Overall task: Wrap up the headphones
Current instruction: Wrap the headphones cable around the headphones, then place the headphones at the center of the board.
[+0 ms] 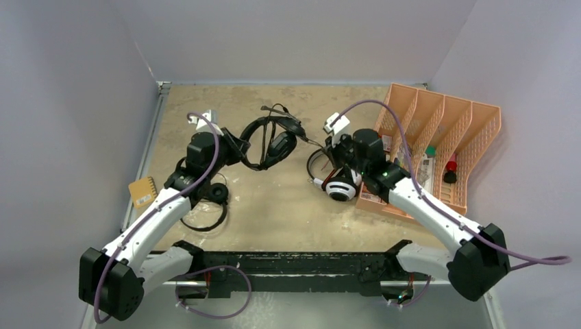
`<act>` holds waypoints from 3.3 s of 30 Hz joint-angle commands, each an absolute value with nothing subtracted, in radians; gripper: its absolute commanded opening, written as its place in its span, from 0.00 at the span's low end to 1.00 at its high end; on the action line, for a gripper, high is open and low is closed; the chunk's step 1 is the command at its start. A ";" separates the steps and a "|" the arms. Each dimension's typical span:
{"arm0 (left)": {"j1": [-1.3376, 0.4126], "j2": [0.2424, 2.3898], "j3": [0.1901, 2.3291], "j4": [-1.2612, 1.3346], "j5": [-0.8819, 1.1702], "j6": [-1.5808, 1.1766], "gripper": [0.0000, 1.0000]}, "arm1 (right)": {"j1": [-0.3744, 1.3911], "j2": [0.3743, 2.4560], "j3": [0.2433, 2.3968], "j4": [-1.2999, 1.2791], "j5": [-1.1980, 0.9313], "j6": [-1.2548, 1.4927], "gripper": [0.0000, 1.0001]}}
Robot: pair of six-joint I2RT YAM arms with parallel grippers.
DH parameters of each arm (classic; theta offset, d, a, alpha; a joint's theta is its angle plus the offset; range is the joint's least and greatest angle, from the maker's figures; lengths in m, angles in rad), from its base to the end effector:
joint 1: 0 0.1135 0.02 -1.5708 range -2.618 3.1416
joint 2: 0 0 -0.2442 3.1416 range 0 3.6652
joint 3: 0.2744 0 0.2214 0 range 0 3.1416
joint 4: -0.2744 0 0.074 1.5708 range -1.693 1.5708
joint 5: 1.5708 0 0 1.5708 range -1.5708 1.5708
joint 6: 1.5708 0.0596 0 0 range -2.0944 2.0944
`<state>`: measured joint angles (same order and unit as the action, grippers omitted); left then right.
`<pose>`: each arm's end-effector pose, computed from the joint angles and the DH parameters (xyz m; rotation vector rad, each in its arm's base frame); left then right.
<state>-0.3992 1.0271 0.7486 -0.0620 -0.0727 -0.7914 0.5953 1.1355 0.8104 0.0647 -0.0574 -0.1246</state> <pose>0.2236 -0.0896 0.2770 -0.4354 1.9310 -0.7245 0.2193 0.1526 0.2893 -0.6888 1.7146 0.3826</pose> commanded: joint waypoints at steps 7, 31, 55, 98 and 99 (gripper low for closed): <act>-0.393 0.948 0.819 0.051 0.104 -0.658 0.00 | 0.449 1.375 1.057 0.042 -0.316 -0.133 0.00; -0.393 1.138 0.998 0.176 -0.409 -0.767 0.00 | 0.618 1.511 0.831 0.774 -0.645 0.610 0.00; -0.507 1.208 0.691 0.298 -0.733 -0.704 0.00 | 0.704 1.686 1.025 0.972 -0.511 1.154 0.00; -0.681 1.424 0.551 0.012 -0.659 -1.053 0.51 | 0.699 1.871 0.734 1.082 -0.405 1.371 0.00; -0.681 1.414 0.563 -0.035 -0.649 -1.054 0.55 | 0.699 1.871 0.731 1.082 -0.406 1.369 0.00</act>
<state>-0.6758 1.4254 0.5037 0.0776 -0.7002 -1.0561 0.7044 1.8790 0.7280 1.0046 -0.4358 1.3697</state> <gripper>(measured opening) 0.486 0.016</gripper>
